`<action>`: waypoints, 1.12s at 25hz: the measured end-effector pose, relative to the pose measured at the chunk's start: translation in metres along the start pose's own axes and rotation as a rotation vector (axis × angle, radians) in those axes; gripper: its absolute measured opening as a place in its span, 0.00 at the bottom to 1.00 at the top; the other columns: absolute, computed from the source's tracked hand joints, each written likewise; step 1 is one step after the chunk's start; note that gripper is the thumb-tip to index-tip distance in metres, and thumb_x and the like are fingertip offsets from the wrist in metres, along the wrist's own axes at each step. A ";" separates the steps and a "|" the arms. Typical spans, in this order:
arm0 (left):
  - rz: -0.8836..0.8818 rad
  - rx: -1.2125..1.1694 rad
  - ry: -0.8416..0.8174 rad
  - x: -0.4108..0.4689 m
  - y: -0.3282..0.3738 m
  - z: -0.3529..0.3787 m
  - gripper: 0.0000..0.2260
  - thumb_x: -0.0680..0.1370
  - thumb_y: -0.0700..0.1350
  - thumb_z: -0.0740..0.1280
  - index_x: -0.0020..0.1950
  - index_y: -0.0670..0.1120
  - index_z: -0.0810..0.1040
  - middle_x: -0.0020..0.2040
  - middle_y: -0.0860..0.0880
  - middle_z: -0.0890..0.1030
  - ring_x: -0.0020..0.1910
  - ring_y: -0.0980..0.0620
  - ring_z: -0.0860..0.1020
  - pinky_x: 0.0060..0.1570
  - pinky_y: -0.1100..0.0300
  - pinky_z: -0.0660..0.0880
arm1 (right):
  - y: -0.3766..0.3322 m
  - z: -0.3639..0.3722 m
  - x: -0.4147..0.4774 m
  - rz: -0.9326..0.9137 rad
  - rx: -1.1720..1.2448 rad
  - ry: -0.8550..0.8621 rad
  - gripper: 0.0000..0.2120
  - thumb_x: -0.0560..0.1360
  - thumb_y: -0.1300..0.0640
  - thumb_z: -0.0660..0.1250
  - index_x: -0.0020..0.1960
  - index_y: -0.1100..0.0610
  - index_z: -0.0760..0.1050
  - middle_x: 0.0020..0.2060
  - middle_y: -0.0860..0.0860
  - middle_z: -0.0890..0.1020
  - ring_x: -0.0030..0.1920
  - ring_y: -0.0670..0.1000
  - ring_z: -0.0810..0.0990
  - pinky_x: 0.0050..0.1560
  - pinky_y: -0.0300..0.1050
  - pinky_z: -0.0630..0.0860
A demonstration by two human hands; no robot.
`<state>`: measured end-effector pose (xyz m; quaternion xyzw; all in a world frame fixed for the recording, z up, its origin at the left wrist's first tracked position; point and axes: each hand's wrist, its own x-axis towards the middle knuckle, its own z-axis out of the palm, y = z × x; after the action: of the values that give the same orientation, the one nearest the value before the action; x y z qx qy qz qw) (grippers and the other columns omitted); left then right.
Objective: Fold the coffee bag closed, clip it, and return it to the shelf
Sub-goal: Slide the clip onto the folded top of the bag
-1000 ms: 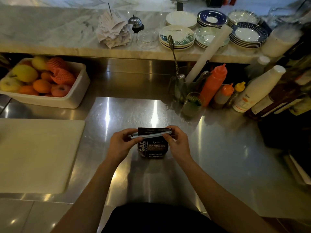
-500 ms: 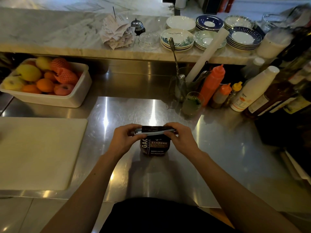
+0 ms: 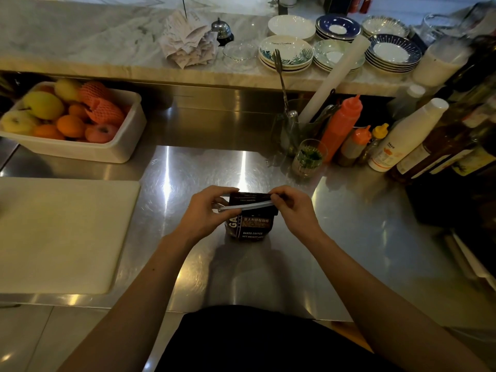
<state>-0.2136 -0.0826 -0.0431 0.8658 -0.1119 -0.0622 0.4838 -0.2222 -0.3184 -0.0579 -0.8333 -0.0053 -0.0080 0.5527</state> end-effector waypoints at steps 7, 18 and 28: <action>0.004 0.043 0.165 0.016 0.013 0.019 0.04 0.76 0.45 0.72 0.48 0.48 0.84 0.52 0.52 0.77 0.52 0.54 0.76 0.53 0.56 0.73 | -0.002 0.009 -0.004 0.033 0.044 0.074 0.06 0.77 0.63 0.68 0.49 0.55 0.82 0.42 0.46 0.83 0.45 0.47 0.83 0.51 0.45 0.81; -0.141 -0.325 0.300 0.013 0.007 0.044 0.04 0.77 0.43 0.69 0.50 0.46 0.83 0.54 0.50 0.82 0.53 0.57 0.79 0.52 0.60 0.78 | -0.001 0.025 -0.011 0.177 0.313 0.289 0.06 0.77 0.63 0.67 0.51 0.56 0.82 0.42 0.47 0.84 0.43 0.38 0.83 0.47 0.32 0.78; -0.132 -0.137 0.143 0.019 0.005 0.020 0.06 0.76 0.47 0.71 0.51 0.49 0.85 0.57 0.51 0.80 0.55 0.55 0.78 0.51 0.64 0.74 | -0.003 0.050 -0.017 0.220 0.536 0.459 0.08 0.79 0.62 0.66 0.46 0.54 0.82 0.39 0.47 0.85 0.41 0.41 0.84 0.41 0.34 0.78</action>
<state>-0.1999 -0.1060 -0.0493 0.8385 -0.0153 -0.0394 0.5432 -0.2393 -0.2714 -0.0743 -0.6310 0.2067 -0.1335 0.7358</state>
